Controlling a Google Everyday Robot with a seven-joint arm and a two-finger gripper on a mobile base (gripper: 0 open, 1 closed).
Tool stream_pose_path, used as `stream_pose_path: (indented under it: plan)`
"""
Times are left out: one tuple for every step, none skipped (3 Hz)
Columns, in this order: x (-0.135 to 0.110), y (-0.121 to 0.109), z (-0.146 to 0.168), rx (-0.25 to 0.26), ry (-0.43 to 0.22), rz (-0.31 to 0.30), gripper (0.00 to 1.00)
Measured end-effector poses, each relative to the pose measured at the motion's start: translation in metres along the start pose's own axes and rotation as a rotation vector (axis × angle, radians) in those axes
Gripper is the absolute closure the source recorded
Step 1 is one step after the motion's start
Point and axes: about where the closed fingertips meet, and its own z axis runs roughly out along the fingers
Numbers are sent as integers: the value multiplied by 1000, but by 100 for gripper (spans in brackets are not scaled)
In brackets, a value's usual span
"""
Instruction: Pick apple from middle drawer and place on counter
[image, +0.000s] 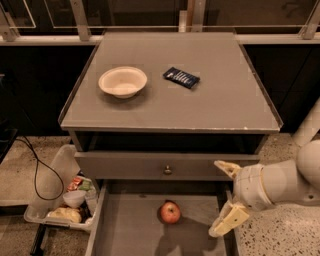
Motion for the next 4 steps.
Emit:
stream_pose_path:
  plan:
    - [20, -2, 38, -12, -52, 22, 0]
    - [45, -4, 81, -22, -71, 39, 0]
    - [48, 3, 92, -36, -69, 39, 0]
    - [69, 12, 131, -59, -41, 63, 0]
